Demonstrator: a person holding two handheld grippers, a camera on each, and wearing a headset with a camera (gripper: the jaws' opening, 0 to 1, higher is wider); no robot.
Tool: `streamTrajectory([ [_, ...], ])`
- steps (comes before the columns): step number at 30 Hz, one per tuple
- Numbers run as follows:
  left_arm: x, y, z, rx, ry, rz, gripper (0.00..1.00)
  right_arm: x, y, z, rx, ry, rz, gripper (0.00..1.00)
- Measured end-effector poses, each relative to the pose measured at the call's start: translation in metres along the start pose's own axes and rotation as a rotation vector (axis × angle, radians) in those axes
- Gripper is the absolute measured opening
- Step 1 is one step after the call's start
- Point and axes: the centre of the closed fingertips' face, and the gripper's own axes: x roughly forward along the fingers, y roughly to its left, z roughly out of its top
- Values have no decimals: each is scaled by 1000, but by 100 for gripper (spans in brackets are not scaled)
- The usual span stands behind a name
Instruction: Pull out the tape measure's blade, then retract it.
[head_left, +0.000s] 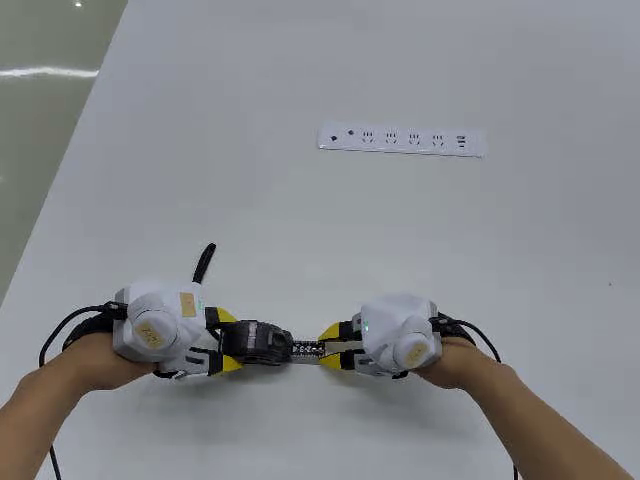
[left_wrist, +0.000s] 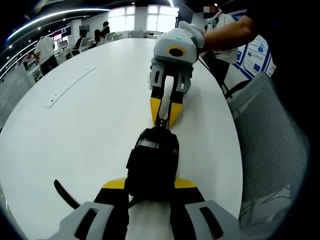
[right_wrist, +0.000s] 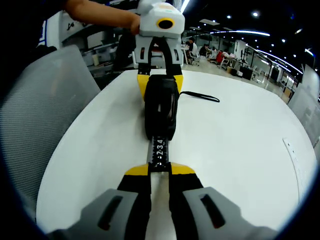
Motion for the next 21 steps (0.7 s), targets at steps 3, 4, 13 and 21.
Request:
streamTrajectory([
  [3, 0, 0, 0, -1, -1, -1, 28, -3, 0, -3, 0, 3, 1, 10],
  [4, 0, 0, 0, -2, -2, -1, 28, -5, 0, -4, -1, 4, 1, 10],
  [13, 0, 0, 1, -5, -2, -4, 28, -15, 0, -12, 0, 14, 0, 10],
  [21, 0, 0, 1, -5, -3, -4, 28, -22, 1, -18, 5, 20, 3, 10],
])
